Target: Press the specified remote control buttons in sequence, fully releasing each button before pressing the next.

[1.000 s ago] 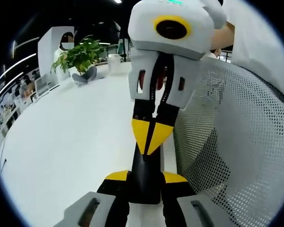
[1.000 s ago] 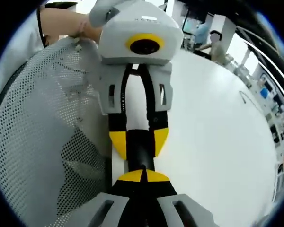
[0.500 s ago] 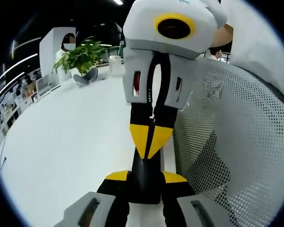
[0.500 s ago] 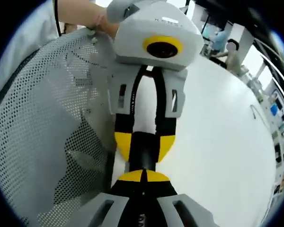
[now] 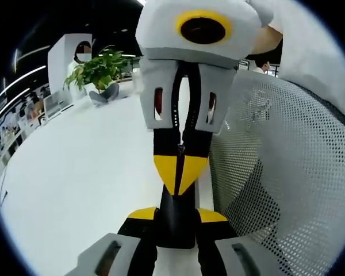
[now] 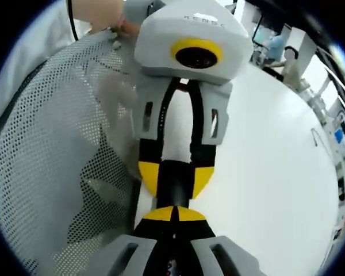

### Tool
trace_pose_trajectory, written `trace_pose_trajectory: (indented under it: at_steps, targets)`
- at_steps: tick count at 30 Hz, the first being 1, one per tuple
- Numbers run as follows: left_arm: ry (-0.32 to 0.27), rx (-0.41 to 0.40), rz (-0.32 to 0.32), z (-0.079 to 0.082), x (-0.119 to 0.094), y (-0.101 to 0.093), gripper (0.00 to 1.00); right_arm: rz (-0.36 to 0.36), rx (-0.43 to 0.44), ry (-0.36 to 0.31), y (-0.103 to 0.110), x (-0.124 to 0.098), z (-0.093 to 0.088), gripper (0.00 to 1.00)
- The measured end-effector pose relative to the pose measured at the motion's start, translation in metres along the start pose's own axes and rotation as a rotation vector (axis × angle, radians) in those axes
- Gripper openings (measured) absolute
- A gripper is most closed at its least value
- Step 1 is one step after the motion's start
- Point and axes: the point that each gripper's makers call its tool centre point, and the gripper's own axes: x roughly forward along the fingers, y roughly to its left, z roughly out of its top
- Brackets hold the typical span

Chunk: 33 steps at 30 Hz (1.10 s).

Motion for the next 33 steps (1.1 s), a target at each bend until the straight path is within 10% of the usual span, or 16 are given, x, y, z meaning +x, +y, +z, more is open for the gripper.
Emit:
trace_pose_trajectory:
  at_steps: [10,33]
  targets:
    - [-0.013,-0.004,0.003,0.0,0.0,0.0,0.24,-0.032,0.269,-0.207,0.001,-0.005,0.0,0.0]
    - [-0.013,0.0,0.0,0.0,0.0,0.0,0.24,-0.057,0.221,-0.217,0.007,-0.013,-0.02,0.17]
